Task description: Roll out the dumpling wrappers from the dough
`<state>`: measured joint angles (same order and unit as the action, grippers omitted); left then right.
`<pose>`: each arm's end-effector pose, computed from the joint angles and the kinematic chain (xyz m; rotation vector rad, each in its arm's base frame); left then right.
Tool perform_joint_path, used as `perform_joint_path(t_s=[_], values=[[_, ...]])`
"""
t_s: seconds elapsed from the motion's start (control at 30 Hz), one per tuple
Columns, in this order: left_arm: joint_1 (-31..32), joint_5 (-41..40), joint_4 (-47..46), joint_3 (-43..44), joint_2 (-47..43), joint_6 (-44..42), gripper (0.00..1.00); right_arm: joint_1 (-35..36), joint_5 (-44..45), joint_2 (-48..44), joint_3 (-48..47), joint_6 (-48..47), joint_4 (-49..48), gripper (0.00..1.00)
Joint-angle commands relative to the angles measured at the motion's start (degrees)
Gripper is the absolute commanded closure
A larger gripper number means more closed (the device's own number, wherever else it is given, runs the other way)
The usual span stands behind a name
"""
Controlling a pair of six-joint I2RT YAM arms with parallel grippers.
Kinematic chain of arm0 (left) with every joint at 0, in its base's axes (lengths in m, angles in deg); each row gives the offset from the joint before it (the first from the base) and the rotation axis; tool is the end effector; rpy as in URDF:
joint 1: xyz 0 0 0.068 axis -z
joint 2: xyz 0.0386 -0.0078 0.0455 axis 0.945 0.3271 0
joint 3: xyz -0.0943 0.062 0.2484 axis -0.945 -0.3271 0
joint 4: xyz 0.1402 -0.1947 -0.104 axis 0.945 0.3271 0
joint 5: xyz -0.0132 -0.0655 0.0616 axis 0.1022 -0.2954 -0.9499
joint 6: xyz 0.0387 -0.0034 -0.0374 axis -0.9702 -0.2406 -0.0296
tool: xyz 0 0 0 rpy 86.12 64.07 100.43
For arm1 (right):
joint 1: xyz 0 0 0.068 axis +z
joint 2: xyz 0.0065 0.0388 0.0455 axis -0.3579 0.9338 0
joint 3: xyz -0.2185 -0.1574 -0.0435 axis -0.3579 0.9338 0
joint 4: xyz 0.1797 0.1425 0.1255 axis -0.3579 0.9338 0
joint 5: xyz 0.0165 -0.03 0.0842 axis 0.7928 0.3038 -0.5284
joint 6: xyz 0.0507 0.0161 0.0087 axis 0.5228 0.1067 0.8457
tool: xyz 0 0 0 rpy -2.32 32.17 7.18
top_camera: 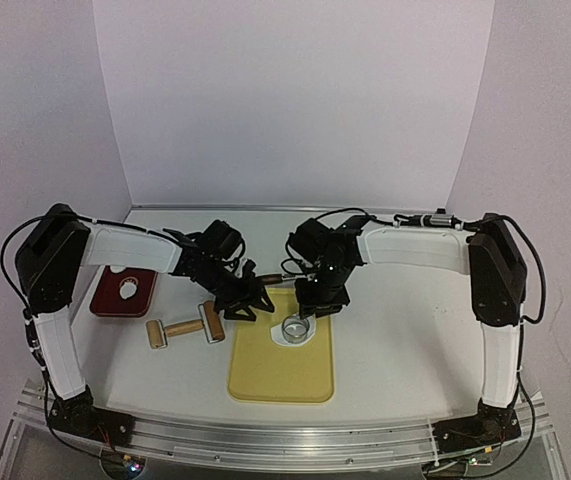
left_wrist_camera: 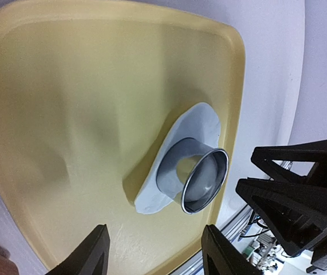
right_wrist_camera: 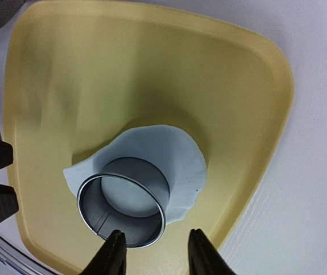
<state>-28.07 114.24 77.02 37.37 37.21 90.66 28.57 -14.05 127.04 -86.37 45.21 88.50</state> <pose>0.2694 -0.2738 0.1725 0.1192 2.9072 -1.1195 0.2717 0.3271 0.1969 -0.4504 2.9222 0.5016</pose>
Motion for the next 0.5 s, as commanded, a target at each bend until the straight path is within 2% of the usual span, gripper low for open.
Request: perform_joint_path(t_s=[0.0, 0.13, 0.47], values=[[-0.03, 4.89, -6.36, -1.10, 2.30, 2.60, 0.50, 0.28, -0.77, 2.32, -1.48, -0.80, -0.72, 0.69], [-0.03, 6.47, -7.67, -1.84, 3.88, 3.29, 0.56, 0.25, -0.85, 3.29, -1.75, -0.97, -0.74, 0.73], [0.05, 7.78, -7.02, -1.63, 6.81, 3.28, 0.57, 0.26, -0.65, 4.84, -2.56, -1.00, -0.71, 0.80]])
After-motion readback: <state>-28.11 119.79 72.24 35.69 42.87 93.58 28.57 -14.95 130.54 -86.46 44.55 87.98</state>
